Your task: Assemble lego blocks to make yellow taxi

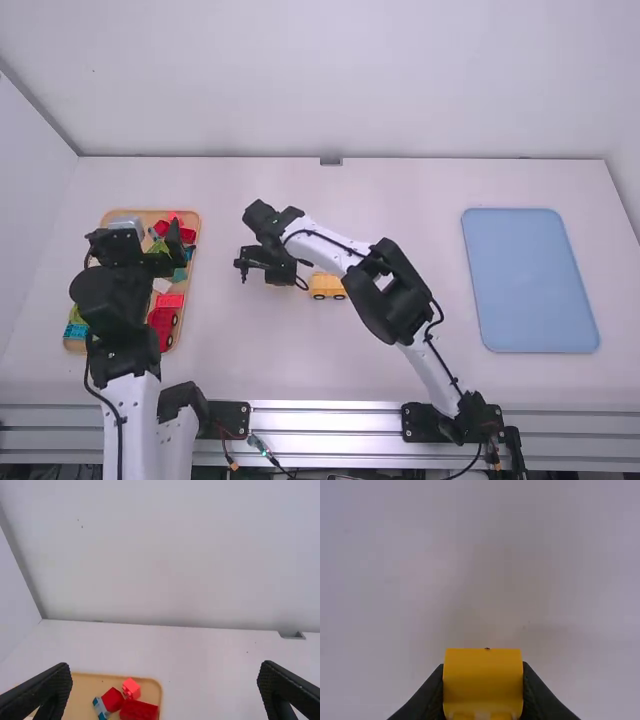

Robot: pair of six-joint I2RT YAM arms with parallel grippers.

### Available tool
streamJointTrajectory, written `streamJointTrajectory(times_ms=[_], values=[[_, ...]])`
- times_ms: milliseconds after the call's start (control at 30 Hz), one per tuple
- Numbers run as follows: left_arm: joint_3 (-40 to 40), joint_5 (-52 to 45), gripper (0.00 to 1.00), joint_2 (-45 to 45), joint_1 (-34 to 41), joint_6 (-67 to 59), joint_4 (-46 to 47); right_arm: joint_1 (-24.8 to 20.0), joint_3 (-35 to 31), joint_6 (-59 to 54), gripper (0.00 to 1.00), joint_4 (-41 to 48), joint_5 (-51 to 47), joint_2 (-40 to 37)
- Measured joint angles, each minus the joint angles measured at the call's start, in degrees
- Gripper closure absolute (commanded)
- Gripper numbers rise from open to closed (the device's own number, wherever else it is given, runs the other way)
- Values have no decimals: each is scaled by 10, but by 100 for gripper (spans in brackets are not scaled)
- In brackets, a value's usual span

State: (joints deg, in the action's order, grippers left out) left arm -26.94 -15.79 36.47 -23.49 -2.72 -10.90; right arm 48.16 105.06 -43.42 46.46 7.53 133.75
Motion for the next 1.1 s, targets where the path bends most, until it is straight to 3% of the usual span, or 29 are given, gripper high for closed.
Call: streamJointTrajectory(times_ms=[267,367,400,433,467,533,567,800,967,1100], values=[[0,0,1,16,1,0,-10,5,0,-2,99,0,-6,16],[0,0,1,28,1,0,-18,5,0,-2,82,0,-6,16],[0,0,1,32,1,0,-21,5,0,-2,71,0,-6,16],[0,0,1,38,1,0,-27,5,0,2,53,0,-6,16],[0,0,1,42,1,1,-31,5,0,-3,49,-2,-5,16],[0,0,1,52,1,2,-41,5,0,-1,24,-3,-4,16],[0,0,1,58,1,5,-48,5,0,-1,1,-3,-4,16],[0,-7,1,78,1,58,-40,5,0,-3,1,-24,-2,16],[0,-89,1,105,1,46,-95,-2,0,-3,1,-30,0,16],[-1,-162,1,177,1,30,-109,-31,0,-3,1,-22,26,-2]])
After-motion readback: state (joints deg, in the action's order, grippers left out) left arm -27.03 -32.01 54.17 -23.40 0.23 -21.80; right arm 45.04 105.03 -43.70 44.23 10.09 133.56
